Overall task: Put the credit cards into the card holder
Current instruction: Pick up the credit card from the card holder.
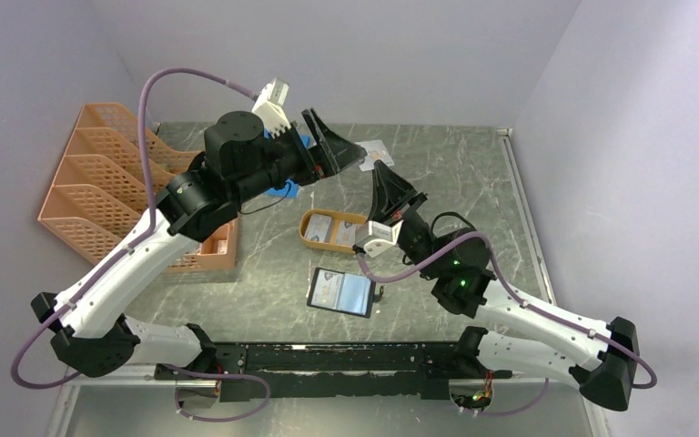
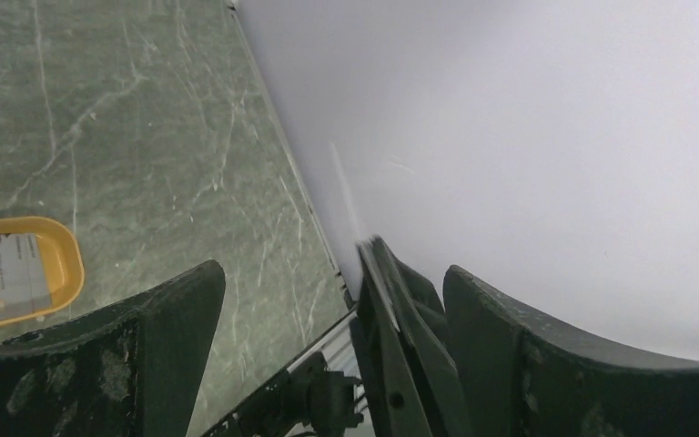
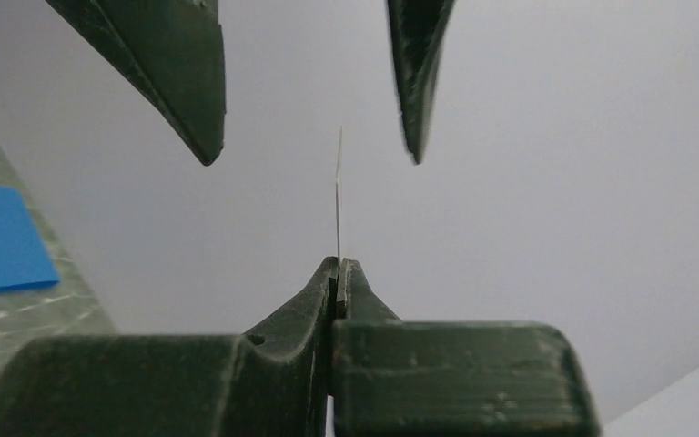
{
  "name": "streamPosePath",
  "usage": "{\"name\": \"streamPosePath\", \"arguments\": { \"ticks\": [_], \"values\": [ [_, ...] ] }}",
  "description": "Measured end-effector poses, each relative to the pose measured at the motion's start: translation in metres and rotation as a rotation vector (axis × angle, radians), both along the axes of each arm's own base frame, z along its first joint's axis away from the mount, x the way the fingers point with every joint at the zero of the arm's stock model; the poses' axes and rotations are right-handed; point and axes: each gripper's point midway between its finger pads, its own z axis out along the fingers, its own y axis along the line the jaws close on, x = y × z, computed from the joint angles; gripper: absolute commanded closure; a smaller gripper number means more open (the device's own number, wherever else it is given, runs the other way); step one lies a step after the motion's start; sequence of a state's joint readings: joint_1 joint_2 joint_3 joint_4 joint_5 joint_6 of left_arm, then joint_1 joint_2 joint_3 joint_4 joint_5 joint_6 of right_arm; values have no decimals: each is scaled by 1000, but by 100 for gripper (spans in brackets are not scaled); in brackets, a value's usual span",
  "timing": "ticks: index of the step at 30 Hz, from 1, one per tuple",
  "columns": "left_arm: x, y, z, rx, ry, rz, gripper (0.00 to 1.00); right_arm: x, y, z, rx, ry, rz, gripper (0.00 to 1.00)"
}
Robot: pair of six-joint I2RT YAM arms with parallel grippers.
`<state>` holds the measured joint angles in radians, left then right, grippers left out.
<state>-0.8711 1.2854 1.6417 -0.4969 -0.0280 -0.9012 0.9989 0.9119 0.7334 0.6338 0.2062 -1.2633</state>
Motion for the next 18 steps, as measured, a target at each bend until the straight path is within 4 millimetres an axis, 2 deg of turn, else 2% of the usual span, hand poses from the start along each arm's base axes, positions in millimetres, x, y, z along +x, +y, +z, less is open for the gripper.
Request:
{"name": "streamPosePath", "arguments": {
  "ticks": [4, 9, 13, 18],
  "values": [
    [15, 0, 0, -38, 15, 7, 18, -6, 0, 9, -40, -75, -28, 100],
    [16, -7, -5, -82, 33, -37, 34, -11, -4, 15, -53, -118, -48, 100],
    [14, -14, -4, -120, 38, -82, 45, -11, -4, 10, -73, -123, -56, 100],
    [13, -23, 1, -154, 37, -132, 69, -13, -5, 10, -80, -131, -58, 100]
  ]
}}
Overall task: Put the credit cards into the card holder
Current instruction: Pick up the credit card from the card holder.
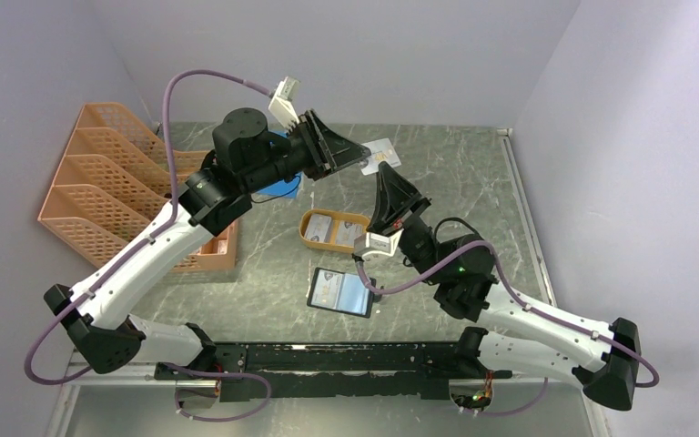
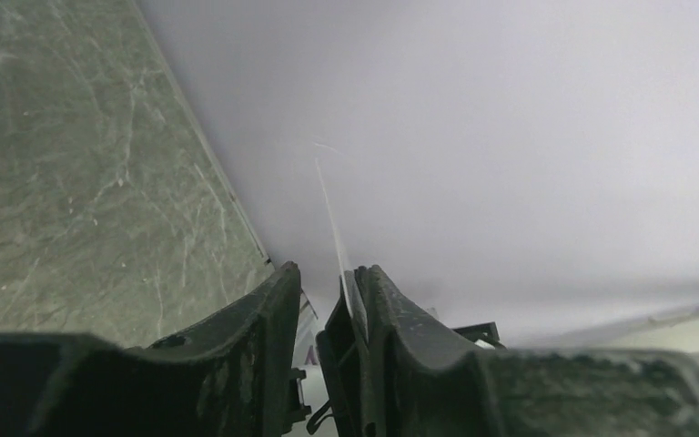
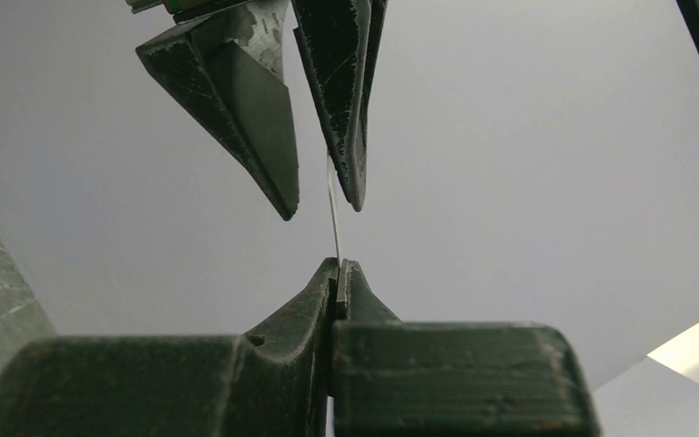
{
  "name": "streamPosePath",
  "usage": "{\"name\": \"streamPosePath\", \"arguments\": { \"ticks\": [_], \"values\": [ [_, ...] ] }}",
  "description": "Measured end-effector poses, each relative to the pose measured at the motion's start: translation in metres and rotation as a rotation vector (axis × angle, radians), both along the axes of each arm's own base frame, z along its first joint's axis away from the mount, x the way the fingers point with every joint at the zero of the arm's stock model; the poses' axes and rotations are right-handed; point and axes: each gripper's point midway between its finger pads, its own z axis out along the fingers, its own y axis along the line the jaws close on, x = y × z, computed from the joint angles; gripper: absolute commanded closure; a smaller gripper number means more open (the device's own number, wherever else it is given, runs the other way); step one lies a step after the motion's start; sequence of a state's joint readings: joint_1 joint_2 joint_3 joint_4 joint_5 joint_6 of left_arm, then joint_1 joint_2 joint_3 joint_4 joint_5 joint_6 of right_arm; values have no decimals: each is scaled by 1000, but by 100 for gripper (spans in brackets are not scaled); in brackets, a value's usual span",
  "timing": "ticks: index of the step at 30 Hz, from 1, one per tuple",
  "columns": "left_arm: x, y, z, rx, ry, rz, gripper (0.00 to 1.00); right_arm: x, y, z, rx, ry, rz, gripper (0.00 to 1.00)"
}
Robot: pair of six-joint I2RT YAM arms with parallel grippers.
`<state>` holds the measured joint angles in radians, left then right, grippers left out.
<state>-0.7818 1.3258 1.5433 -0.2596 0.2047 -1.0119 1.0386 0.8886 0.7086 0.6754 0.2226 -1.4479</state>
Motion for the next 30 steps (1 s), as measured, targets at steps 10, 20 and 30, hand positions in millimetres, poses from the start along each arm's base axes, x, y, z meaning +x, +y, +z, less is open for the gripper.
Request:
{"name": "streamPosePath", "arguments": {
  "ticks": [10, 20, 30],
  "values": [
    [-5, -2, 4, -44, -22, -37, 95, -2, 5, -10, -27, 70, 28, 12],
    [10, 89, -21, -153, -58, 254, 95, -38, 35, -27, 478, 817, 494, 5],
    [-26, 130, 5, -392, -254, 302, 95, -28, 82, -86, 1220, 1654, 1010, 18]
  ]
}}
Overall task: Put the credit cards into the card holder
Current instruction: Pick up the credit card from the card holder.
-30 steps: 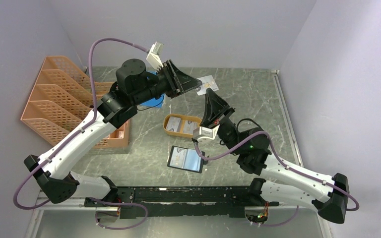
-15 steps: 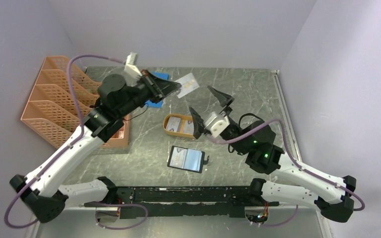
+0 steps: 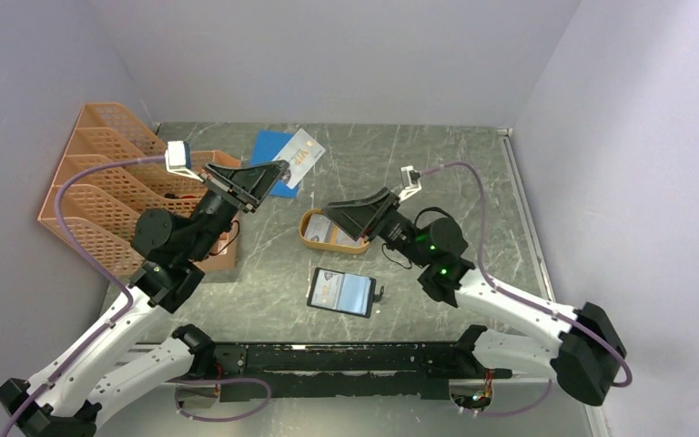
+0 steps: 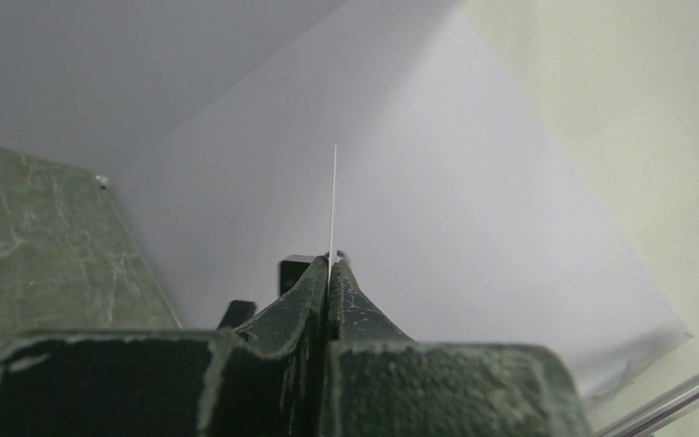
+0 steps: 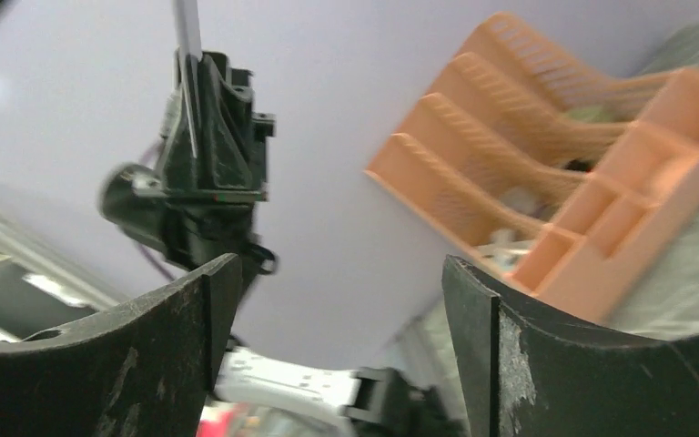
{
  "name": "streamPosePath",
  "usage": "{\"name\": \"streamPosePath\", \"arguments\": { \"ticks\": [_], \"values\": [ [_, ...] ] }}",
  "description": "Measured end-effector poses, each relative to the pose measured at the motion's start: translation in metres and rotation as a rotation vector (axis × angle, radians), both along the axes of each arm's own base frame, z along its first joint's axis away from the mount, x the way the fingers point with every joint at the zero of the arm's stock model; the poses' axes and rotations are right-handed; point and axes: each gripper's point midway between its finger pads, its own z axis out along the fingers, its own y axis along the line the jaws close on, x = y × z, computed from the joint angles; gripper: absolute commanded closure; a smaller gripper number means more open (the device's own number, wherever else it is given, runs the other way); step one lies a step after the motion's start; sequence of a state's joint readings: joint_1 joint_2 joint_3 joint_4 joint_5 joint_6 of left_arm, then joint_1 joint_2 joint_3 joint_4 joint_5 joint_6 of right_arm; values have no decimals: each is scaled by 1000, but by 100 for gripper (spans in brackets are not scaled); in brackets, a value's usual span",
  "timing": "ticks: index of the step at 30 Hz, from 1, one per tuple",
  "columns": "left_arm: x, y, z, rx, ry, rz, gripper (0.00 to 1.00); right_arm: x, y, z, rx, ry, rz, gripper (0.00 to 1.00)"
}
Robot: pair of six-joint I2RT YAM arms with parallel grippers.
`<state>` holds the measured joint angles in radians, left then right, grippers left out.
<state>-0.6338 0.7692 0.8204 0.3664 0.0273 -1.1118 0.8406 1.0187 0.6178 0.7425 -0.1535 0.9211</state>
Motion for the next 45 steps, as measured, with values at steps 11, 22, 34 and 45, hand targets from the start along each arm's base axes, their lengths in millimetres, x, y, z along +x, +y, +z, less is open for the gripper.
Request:
{"name": "streamPosePath", "arguments": {
  "ticks": [11, 22, 34, 45],
  "values": [
    [-5, 3, 10, -65, -63, -6, 95, -10, 6, 75, 338, 74, 179, 42],
    [-5, 3, 13, -89, -66, -17, 95, 1, 29, 105, 332, 43, 173, 53],
    [-5, 3, 11, -90, -63, -18, 95, 8, 52, 92, 273, 68, 177, 94],
    [0, 0, -17, 12, -4, 3, 22, 8, 53, 79, 114, 6, 125, 100]
  ]
}}
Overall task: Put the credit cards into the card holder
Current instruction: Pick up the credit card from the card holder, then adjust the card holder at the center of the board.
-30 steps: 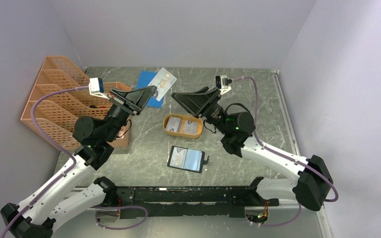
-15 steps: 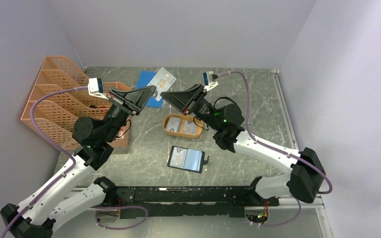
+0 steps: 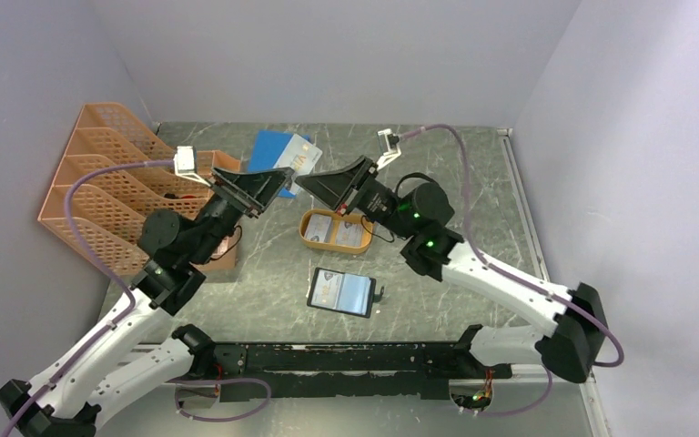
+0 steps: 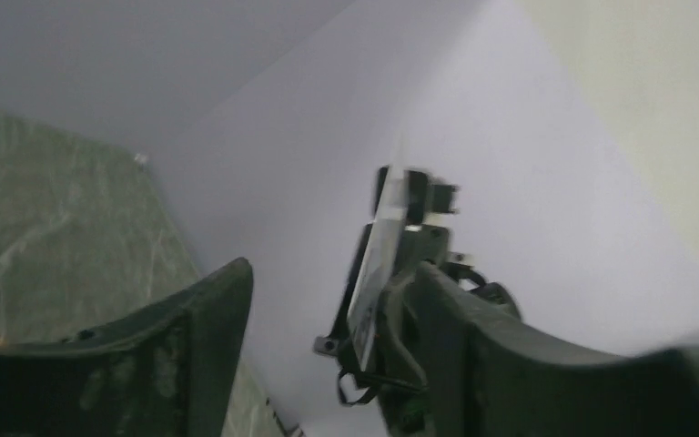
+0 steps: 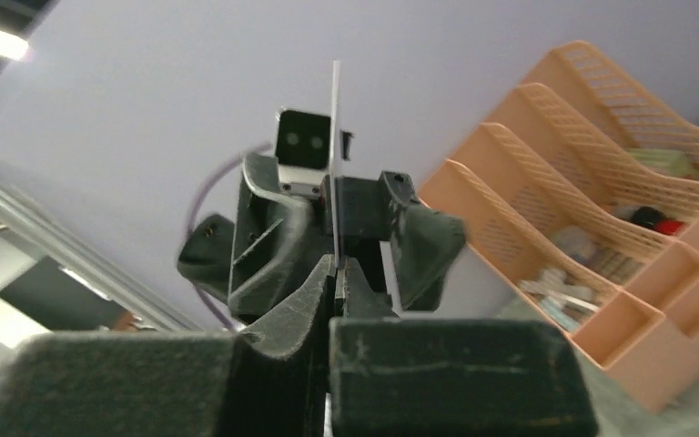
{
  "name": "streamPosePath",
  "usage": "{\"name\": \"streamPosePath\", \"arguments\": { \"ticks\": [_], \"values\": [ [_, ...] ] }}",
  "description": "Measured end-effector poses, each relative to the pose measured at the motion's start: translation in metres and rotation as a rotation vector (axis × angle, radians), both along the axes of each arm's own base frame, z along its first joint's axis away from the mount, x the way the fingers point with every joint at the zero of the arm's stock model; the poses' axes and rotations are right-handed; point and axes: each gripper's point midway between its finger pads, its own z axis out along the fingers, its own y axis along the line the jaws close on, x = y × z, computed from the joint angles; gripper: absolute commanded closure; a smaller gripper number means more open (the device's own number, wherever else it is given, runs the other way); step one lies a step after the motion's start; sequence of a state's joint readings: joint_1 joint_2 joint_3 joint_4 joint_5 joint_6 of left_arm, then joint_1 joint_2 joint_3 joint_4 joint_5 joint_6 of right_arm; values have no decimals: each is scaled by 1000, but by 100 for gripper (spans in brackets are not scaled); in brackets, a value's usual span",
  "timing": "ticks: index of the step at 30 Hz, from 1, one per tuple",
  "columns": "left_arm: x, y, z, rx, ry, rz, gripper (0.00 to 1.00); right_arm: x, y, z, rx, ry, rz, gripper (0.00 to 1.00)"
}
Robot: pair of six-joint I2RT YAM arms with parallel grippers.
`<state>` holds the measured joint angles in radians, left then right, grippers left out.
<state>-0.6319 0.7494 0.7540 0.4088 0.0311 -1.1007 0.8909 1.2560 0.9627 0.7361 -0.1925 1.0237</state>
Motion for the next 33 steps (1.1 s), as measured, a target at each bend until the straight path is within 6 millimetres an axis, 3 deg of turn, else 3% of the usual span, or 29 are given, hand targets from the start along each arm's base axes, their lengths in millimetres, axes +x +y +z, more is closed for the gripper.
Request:
{"name": "streamPosePath", "arguments": {
  "ticks": [4, 8, 11, 12, 14, 16, 18, 20, 23, 27, 33],
  "values": [
    [7, 0, -28, 214, 88, 48, 19, -6, -16, -8, -177, -53, -54, 100],
    [9, 6, -70, 457, 143, 82, 23, -11, -49, -47, -395, -43, -110, 100],
    [11, -3, -121, 604, 193, 24, 19, -11, -67, -110, -564, 53, -109, 100],
    [10, -9, -149, 655, 225, -16, 10, -13, -73, -140, -626, 108, -94, 100],
    [5, -18, -203, 748, 300, -91, 7, -20, -81, -198, -740, 223, -56, 100],
    [-12, -30, -263, 862, 394, -185, 8, -36, -93, -258, -850, 360, -7, 100],
    [-32, -45, -299, 964, 433, -277, 9, -52, -105, -298, -927, 469, 34, 100],
    [-48, -61, -316, 1032, 425, -346, 9, -61, -113, -316, -963, 530, 46, 100],
    [-60, -79, -330, 1106, 401, -398, 11, -62, -122, -321, -969, 565, 24, 100],
    [-59, -95, -341, 1178, 375, -405, 18, -62, -132, -318, -962, 561, -16, 100],
    [-51, -113, -361, 1281, 361, -389, 24, -72, -149, -328, -992, 583, -47, 100]
  ]
}}
